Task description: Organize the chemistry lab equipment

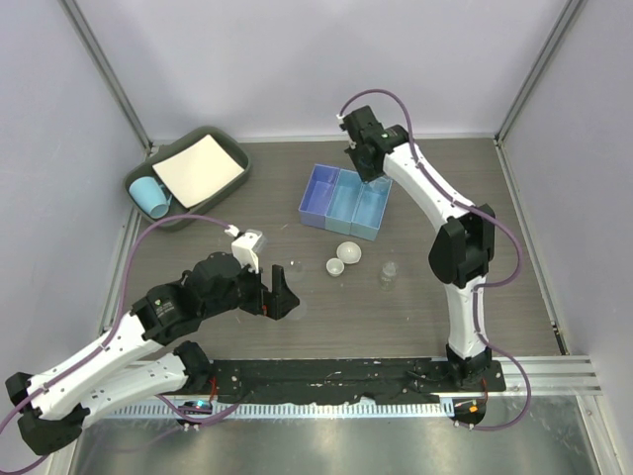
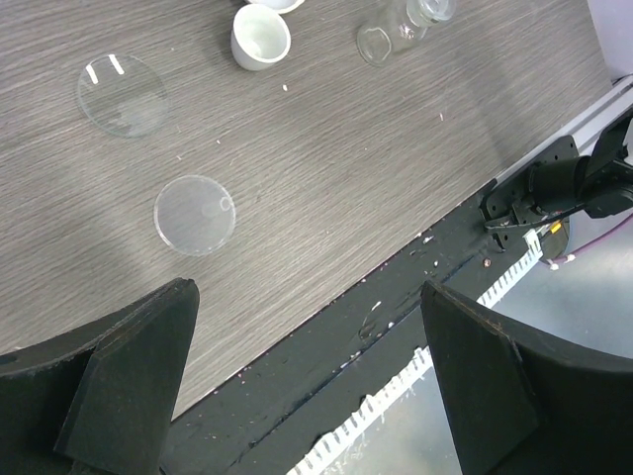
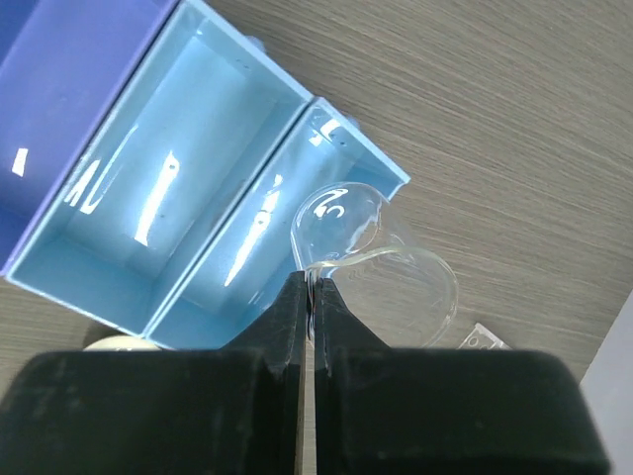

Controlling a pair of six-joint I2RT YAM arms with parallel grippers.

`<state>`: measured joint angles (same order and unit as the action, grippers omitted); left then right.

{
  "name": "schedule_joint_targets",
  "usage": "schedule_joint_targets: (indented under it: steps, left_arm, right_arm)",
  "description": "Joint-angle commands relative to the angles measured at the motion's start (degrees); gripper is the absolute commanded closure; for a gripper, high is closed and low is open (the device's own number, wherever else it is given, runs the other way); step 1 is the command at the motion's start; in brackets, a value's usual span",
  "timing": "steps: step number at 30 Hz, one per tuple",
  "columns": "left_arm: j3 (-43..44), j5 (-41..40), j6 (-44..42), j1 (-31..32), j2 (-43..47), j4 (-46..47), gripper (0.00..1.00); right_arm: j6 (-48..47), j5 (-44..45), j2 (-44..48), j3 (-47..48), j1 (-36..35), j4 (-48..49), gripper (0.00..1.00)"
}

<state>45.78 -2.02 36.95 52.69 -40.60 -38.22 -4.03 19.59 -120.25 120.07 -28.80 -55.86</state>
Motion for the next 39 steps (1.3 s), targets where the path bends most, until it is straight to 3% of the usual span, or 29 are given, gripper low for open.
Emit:
schedule_joint_targets:
  steps: [1,12,19,32,39]
  left_arm:
    - [0.0,0.9,-1.3,-0.3,-0.4,1.0,0.0]
    - [-0.1,1.0,-1.4,-0.3,-1.9,1.0,0.0]
    - [0.0,0.9,-1.4,-0.3,-2.0,0.9,0.0]
    - [-0.3,0.4,-1.1,-0.2,-2.1,0.5,0.0]
    - [-0.3,0.3,-1.0,-0.3,-1.9,0.3,0.0]
  right_arm:
    - [-2.7,-6.1,1.3,-0.8,2.6,2.8,0.99]
    - [-2.2,-11.1,-1.6,-4.0,3.7,6.5,0.99]
    - [-2.6,-8.6,-2.2,-7.4,3.7,8.2,0.99]
    - [0.3,-8.2,-7.9,-3.1,4.5,7.0,0.99]
    - [1.2,-8.1,-10.1,-0.7,4.8,5.9,0.89]
